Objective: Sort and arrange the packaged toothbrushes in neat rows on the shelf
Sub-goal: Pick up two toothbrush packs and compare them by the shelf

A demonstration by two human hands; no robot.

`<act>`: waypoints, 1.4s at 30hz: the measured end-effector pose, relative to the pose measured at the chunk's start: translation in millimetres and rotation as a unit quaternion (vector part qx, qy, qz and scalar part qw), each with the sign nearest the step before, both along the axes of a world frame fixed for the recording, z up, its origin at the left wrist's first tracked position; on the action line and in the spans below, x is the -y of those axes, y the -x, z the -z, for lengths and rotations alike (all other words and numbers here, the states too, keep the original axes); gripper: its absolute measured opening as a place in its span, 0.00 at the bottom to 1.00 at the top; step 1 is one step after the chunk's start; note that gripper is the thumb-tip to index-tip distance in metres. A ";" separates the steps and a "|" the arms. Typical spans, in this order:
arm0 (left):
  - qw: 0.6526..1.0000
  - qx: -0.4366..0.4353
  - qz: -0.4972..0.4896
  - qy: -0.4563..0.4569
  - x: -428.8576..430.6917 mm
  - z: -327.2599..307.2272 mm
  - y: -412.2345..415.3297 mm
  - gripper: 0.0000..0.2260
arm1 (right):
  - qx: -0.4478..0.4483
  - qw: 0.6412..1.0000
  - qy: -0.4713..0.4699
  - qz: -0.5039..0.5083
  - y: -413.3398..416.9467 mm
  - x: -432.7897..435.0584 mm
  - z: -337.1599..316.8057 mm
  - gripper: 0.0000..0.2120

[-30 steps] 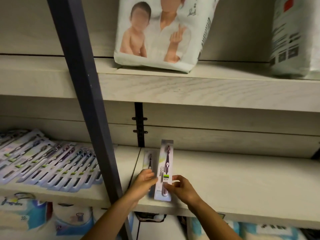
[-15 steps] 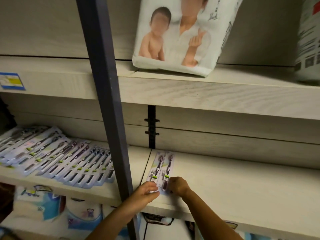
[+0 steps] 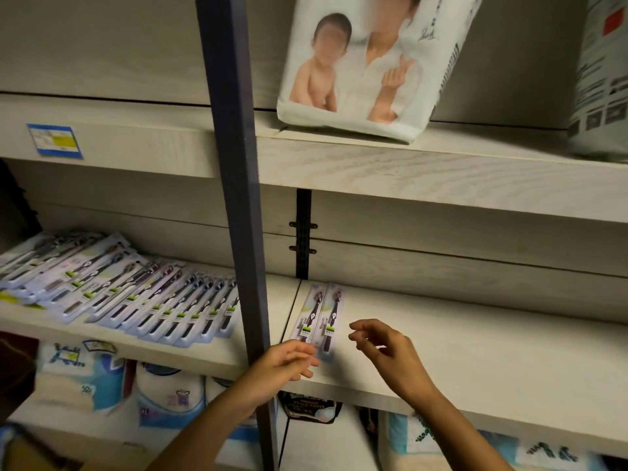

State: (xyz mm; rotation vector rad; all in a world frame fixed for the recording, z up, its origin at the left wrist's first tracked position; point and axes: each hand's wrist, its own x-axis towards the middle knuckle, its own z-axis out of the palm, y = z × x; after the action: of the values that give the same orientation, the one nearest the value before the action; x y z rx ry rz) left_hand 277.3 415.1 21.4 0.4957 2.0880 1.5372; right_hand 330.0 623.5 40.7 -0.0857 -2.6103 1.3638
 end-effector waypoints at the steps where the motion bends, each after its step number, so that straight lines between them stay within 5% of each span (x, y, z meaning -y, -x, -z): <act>1: 1.000 -0.003 0.003 -0.006 5.7 -1.7 -2.1 0.08 | -0.010 1.000 0.001 -0.005 -6.7 4.5 -5.1 0.11; 13: 0.999 -0.016 -0.026 -0.045 148.4 -5.9 14.8 0.07 | -0.064 0.996 -0.003 -0.061 -24.1 137.7 -33.0 0.06; 26: 0.993 -0.042 -0.112 0.001 314.0 -5.1 113.4 0.04 | -0.018 0.999 -0.005 -0.034 67.5 299.2 -23.4 0.11; 40: 0.934 -0.166 -0.183 0.259 336.8 37.7 212.9 0.04 | 0.035 0.999 -0.004 -0.041 156.5 344.5 -0.1 0.08; 42: 0.910 -0.190 -0.180 0.323 334.7 36.6 222.1 0.11 | 0.049 0.998 0.000 -0.040 161.8 349.8 3.2 0.08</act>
State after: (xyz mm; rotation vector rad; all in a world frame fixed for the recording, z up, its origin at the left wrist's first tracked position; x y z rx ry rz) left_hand 55.2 80.5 -15.2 0.1679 2.9429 0.8468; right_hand 168.1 273.7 37.5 -0.0480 -2.7212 1.4207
